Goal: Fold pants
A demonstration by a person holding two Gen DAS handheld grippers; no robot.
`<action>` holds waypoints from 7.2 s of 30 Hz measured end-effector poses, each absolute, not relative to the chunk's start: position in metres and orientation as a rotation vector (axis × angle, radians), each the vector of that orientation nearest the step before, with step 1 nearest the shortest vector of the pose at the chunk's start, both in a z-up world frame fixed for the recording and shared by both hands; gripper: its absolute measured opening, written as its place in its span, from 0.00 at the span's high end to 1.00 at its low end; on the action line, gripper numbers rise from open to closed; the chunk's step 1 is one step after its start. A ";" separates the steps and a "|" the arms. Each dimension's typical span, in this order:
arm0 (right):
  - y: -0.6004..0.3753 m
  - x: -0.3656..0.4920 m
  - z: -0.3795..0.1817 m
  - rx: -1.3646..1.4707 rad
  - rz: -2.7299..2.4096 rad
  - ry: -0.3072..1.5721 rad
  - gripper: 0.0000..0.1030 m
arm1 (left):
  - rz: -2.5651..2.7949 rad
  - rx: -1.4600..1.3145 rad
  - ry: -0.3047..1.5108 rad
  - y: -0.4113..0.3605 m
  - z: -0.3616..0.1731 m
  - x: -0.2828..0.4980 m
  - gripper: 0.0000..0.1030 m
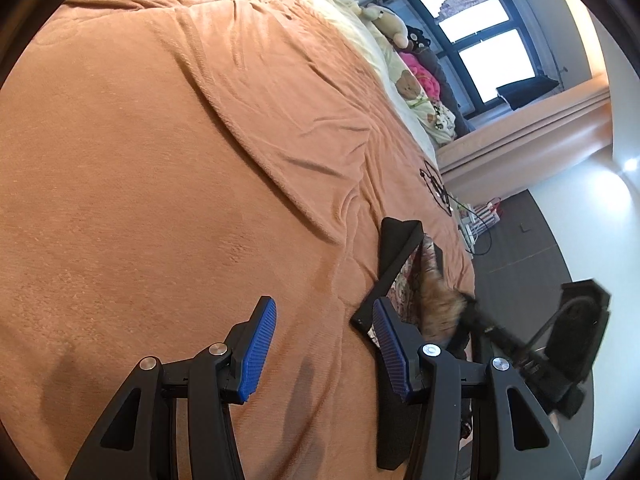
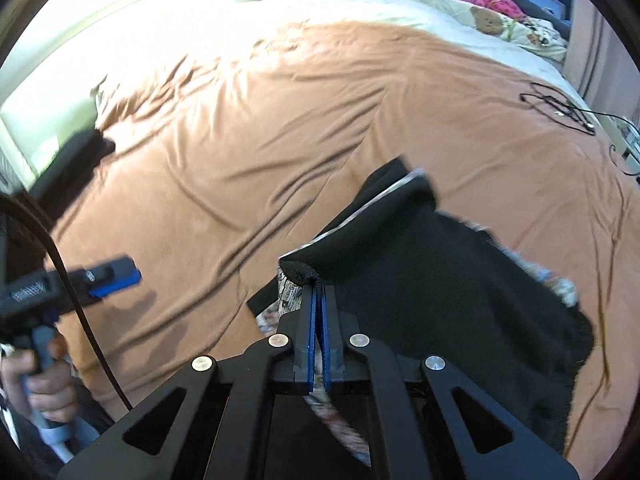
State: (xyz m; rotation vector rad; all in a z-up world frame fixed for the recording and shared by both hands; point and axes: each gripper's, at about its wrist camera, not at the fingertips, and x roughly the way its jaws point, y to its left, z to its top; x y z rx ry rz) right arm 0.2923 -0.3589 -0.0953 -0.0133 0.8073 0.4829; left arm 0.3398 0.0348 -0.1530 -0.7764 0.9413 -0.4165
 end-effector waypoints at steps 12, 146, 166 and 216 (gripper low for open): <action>-0.465 0.301 -0.064 0.162 0.390 0.717 1.00 | -0.423 -0.732 0.947 0.004 -0.147 0.341 0.48; -0.327 0.282 -0.126 -0.348 0.507 0.953 0.51 | -0.444 -0.738 0.951 0.032 -0.148 0.322 0.48; -0.286 0.314 -0.156 -0.528 0.469 0.949 0.94 | -0.418 -0.746 0.959 0.034 -0.150 0.325 0.48; -0.534 0.386 -0.133 0.264 0.336 0.957 0.88 | -0.436 -0.597 1.052 -0.051 -0.162 0.342 0.48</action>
